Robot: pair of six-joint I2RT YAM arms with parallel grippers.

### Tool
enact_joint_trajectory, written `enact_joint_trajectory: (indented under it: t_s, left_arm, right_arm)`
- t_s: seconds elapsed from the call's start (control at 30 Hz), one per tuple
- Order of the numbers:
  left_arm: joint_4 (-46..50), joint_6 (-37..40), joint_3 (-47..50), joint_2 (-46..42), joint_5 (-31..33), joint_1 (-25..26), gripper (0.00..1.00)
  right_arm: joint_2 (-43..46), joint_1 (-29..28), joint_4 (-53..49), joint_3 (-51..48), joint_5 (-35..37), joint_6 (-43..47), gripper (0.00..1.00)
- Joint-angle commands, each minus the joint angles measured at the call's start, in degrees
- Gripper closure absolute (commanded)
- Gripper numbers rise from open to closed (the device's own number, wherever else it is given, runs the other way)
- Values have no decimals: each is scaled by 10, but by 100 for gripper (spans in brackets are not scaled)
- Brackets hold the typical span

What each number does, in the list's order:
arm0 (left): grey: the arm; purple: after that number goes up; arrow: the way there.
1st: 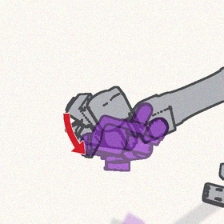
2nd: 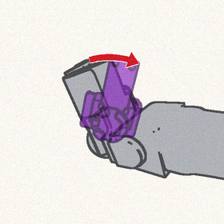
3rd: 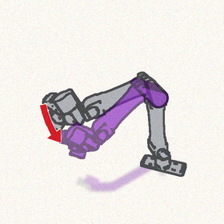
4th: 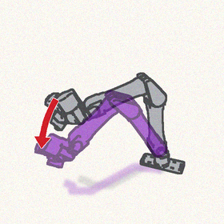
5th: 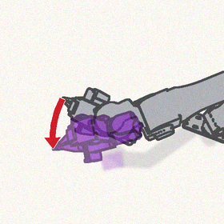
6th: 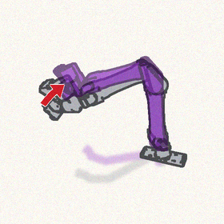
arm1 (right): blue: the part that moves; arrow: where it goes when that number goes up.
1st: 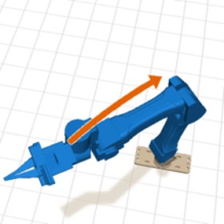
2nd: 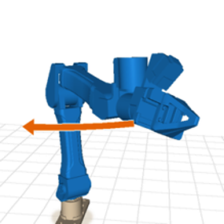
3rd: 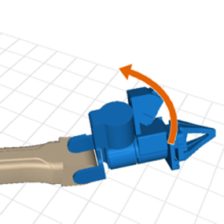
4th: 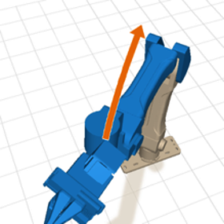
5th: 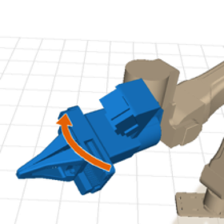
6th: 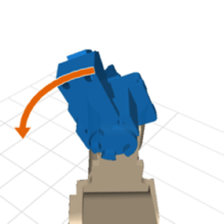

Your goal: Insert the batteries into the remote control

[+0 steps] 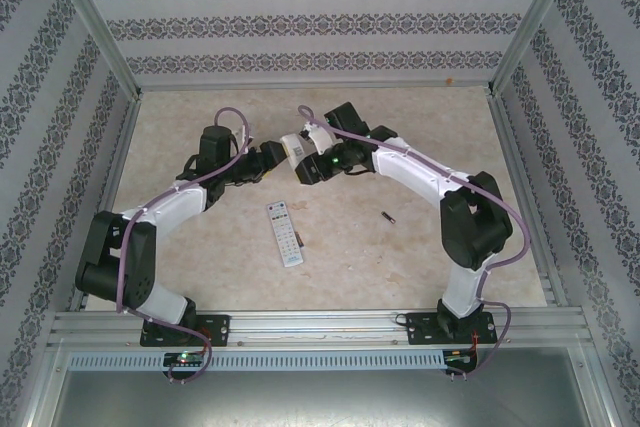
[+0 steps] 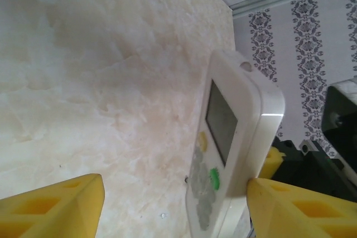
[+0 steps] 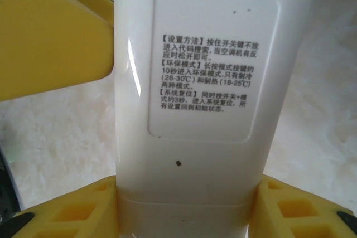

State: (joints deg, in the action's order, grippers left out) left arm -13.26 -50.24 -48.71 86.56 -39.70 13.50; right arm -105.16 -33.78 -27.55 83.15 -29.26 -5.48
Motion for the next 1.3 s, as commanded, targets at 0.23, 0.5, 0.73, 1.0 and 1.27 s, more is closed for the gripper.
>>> enact_joint_trajectory:
  t_s: [0.23, 0.5, 0.73, 1.0, 1.27]
  left_arm:
    - [-77, -32, 0, 25, -23, 9, 56]
    - [164, 101, -79, 13, 35, 9, 94]
    - [656, 360, -331, 104, 501, 1, 99]
    - [765, 373, -526, 315, 719, -31, 100]
    - [735, 352, -622, 471, 726, -33, 95]
  right_arm:
    - [-8, -26, 9, 21, -56, -30, 54]
    - [13, -28, 12, 32, -34, -69, 30]
    - [122, 42, 55, -56, 37, -150, 11]
    - [173, 55, 6, -117, 97, -156, 11]
    - [194, 31, -15, -146, 171, -213, 11]
